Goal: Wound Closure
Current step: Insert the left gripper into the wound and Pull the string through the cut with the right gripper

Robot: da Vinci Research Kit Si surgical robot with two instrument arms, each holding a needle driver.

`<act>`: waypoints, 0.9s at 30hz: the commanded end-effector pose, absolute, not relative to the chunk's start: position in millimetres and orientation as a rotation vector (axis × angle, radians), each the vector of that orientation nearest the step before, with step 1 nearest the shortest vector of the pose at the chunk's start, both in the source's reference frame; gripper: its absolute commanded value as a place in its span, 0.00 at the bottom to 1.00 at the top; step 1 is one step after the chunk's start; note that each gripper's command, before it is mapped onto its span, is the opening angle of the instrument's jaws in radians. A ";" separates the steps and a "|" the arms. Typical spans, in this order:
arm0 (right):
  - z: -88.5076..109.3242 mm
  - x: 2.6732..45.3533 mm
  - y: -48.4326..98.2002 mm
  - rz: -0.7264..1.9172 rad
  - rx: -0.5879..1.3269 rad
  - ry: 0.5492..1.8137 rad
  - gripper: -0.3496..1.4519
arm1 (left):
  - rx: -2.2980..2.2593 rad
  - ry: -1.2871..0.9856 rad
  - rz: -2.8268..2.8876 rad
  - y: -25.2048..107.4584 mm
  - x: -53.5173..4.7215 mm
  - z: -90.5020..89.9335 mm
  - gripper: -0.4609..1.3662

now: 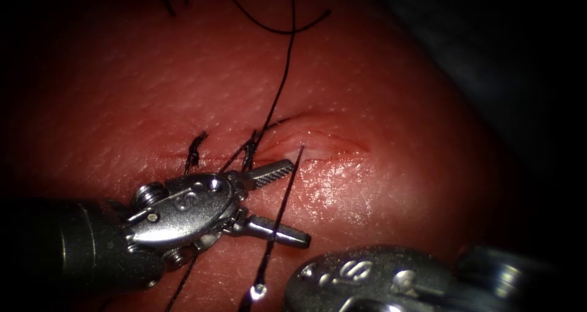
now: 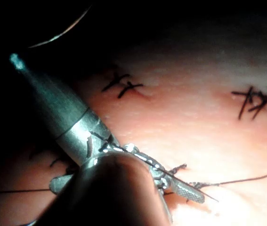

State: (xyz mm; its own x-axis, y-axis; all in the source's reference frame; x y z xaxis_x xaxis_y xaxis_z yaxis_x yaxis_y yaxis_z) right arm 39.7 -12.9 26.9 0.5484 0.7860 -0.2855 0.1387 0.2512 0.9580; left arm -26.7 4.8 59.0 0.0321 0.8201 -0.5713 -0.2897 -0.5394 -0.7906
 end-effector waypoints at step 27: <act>23.5 40.7 -14.4 0.446 1.179 1.047 0.00 | -0.985 -0.419 1.943 10.2 -25.0 69.1 0.06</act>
State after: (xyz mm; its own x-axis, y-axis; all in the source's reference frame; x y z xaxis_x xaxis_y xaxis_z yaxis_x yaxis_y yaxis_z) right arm 40.7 -14.4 23.5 0.4844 0.7632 -0.4276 0.2214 0.3659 0.9039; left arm -25.1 10.5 69.3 -0.2899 0.8310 -0.4747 -0.5693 -0.5485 -0.6125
